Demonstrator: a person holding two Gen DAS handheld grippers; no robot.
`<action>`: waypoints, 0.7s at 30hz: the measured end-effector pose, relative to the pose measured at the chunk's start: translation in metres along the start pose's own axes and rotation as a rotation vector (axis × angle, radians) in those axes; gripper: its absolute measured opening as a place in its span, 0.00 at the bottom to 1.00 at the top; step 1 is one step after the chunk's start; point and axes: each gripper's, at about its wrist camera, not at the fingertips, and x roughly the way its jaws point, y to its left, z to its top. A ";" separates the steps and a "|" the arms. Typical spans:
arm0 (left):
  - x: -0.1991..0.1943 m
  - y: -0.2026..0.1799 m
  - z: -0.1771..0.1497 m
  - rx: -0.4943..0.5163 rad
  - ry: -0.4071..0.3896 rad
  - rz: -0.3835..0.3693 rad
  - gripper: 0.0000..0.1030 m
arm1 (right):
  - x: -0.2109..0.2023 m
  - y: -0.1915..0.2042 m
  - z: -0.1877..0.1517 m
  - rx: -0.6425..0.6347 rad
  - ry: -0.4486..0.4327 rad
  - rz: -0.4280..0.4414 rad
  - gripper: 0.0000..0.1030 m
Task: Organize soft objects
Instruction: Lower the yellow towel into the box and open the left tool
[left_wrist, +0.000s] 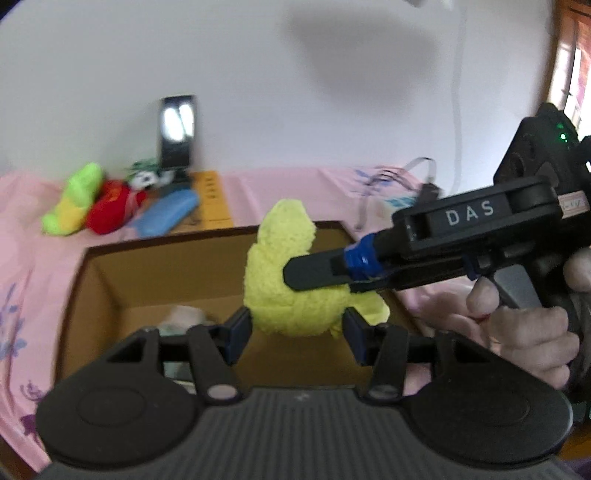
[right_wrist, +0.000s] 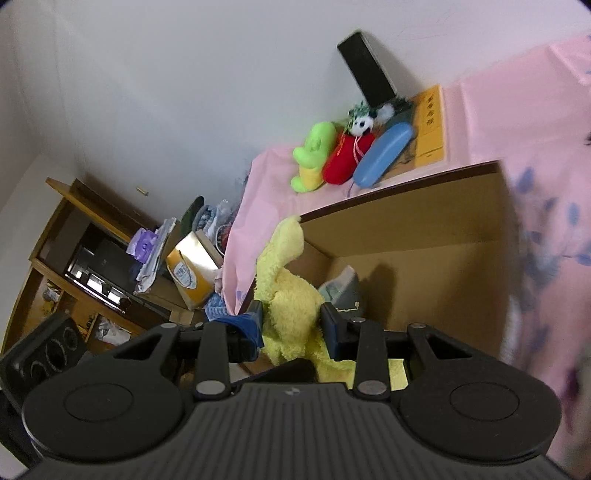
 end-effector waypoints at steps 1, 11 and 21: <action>0.001 0.010 -0.001 -0.012 0.002 0.010 0.50 | 0.009 0.003 0.004 -0.004 0.007 0.001 0.16; 0.025 0.092 0.006 -0.129 0.038 0.111 0.51 | 0.103 0.022 0.034 -0.048 0.077 -0.047 0.19; 0.051 0.116 -0.008 -0.174 0.118 0.169 0.54 | 0.137 0.021 0.033 -0.035 0.096 -0.074 0.19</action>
